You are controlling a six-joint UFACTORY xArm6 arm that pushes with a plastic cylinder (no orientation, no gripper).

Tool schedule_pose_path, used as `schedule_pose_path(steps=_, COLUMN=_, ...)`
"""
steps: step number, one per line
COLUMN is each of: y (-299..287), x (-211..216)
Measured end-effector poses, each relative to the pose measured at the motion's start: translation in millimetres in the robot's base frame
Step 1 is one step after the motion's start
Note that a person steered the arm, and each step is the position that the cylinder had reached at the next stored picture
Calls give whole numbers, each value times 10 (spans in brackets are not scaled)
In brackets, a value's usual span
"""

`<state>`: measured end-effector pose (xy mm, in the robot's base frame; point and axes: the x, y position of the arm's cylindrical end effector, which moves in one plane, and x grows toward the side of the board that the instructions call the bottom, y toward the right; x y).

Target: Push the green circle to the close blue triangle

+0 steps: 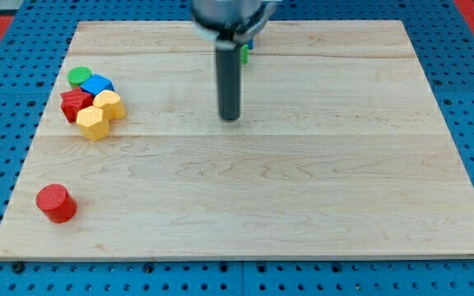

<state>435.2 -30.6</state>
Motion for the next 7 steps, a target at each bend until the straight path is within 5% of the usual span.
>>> schedule_pose_path(steps=1, y=-785, x=360)
schedule_pose_path(steps=3, y=-2499, x=433)
schedule_pose_path(steps=7, y=-2300, x=-680)
